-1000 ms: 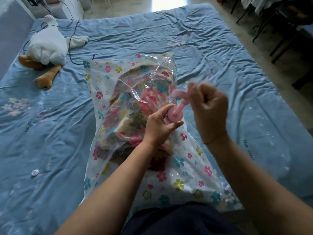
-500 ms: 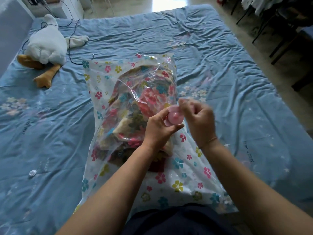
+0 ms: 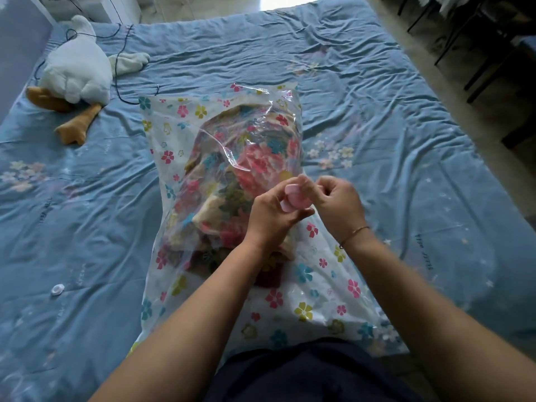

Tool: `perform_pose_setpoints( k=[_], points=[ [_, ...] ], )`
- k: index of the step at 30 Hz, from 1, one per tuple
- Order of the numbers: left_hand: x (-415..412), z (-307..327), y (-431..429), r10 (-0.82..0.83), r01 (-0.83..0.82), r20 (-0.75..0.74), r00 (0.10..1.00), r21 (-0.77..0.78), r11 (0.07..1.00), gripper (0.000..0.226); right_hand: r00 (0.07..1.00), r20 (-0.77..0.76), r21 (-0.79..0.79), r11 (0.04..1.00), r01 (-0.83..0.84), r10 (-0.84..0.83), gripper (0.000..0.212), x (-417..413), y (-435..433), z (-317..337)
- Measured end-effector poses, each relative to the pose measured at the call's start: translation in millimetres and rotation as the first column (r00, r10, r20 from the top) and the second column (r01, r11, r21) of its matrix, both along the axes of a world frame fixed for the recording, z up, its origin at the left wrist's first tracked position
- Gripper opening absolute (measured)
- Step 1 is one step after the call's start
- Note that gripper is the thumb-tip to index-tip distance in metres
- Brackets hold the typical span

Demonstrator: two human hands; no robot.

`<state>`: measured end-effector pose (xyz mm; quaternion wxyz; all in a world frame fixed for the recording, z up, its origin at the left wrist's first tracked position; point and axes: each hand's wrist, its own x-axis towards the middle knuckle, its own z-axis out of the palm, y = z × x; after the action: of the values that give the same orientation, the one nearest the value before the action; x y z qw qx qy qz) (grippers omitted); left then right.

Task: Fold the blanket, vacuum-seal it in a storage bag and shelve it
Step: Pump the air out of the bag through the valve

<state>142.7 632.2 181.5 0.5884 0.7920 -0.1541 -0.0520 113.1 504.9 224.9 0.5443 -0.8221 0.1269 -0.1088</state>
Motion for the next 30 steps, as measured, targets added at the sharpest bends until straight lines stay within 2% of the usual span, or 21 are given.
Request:
perform_pose_setpoints(
  k=[1, 2, 5, 7, 9, 11, 13, 14, 15, 16, 18, 20, 22, 24, 26, 28, 29, 30],
  points=[
    [-1, 0, 0, 0.0, 0.0, -0.009, 1.0, -0.014, 1.0, 0.054, 0.998, -0.062, -0.057, 0.998, -0.006, 0.003, 0.051, 1, -2, -4],
    [-2, 1, 0, 0.006, -0.006, -0.005, 1.0, -0.028, 1.0, 0.054, 0.999, -0.054, -0.073, 0.997, -0.01, 0.006, 0.05, 3, -5, -1],
    [3, 5, -1, 0.018, -0.017, 0.03, 0.999, -0.034, 0.999, 0.058, 0.976, 0.213, 0.066, 0.998, 0.019, -0.033, 0.055, 5, -4, 45],
    [6, 5, -1, 0.013, -0.012, 0.036, 0.999, -0.022, 1.0, 0.061, 0.904, 0.409, 0.208, 0.978, 0.036, -0.121, 0.059, 5, -1, 76],
    [6, 3, 0, 0.016, -0.016, 0.022, 1.0, -0.01, 1.0, 0.061, 0.861, 0.485, 0.222, 0.974, 0.05, -0.155, 0.059, 5, 2, 79],
    [3, 0, 0, 0.026, -0.025, 0.01, 1.0, -0.012, 1.0, 0.06, 0.92, 0.376, 0.147, 0.988, 0.056, -0.108, 0.057, 2, 5, 48],
    [1, -6, 2, 0.009, -0.009, -0.001, 1.0, -0.008, 1.0, 0.055, 0.995, 0.096, 0.039, 0.999, 0.035, -0.039, 0.054, 1, 5, 10],
    [-2, -8, 4, 0.004, -0.004, -0.009, 1.0, -0.01, 1.0, 0.055, 0.999, -0.043, -0.021, 1.0, 0.012, -0.013, 0.054, -1, 4, -2],
    [-4, -10, 5, 0.01, -0.01, -0.016, 1.0, -0.012, 1.0, 0.055, 0.994, -0.107, -0.068, 0.998, -0.012, 0.005, 0.054, -1, 2, -5],
    [-5, -10, 6, 0.018, -0.019, -0.016, 1.0, -0.014, 1.0, 0.055, 0.996, -0.091, -0.094, 0.995, -0.03, 0.021, 0.054, -2, 1, 2],
    [-3, -7, 6, 0.027, -0.027, -0.005, 1.0, -0.006, 1.0, 0.056, 0.996, 0.087, -0.055, 0.998, -0.025, 0.03, 0.058, 0, 1, 39],
    [0, -3, 4, 0.027, -0.027, 0.014, 1.0, 0.004, 1.0, 0.058, 0.946, 0.325, 0.157, 0.987, -0.035, -0.018, 0.06, 2, 1, 82],
    [2, 0, 2, 0.02, -0.02, 0.03, 0.999, 0.015, 1.0, 0.058, 0.898, 0.434, 0.231, 0.972, -0.034, -0.072, 0.061, 7, -1, 92],
    [3, 0, 1, 0.021, -0.021, 0.03, 0.999, 0.013, 1.0, 0.059, 0.925, 0.37, 0.172, 0.985, 0.023, -0.086, 0.064, 6, 2, 66],
    [2, -2, 1, 0.013, -0.013, 0.024, 1.0, 0.012, 1.0, 0.058, 0.984, 0.16, 0.106, 0.993, 0.057, -0.074, 0.059, 3, 5, 22],
    [-1, -6, 2, -0.002, 0.002, 0.01, 1.0, 0.015, 1.0, 0.059, 0.997, -0.053, 0.028, 0.998, 0.063, -0.062, 0.055, 0, 5, -6],
    [-2, -6, 2, -0.002, 0.002, 0.005, 1.0, 0.004, 1.0, 0.058, 0.995, -0.068, -0.002, 0.998, 0.067, -0.067, 0.056, -2, 5, -5],
    [-2, -5, 2, 0.001, -0.001, 0.011, 1.0, -0.006, 1.0, 0.058, 0.997, -0.021, 0.0, 0.998, 0.07, -0.07, 0.059, -2, 3, 5]
  ],
)
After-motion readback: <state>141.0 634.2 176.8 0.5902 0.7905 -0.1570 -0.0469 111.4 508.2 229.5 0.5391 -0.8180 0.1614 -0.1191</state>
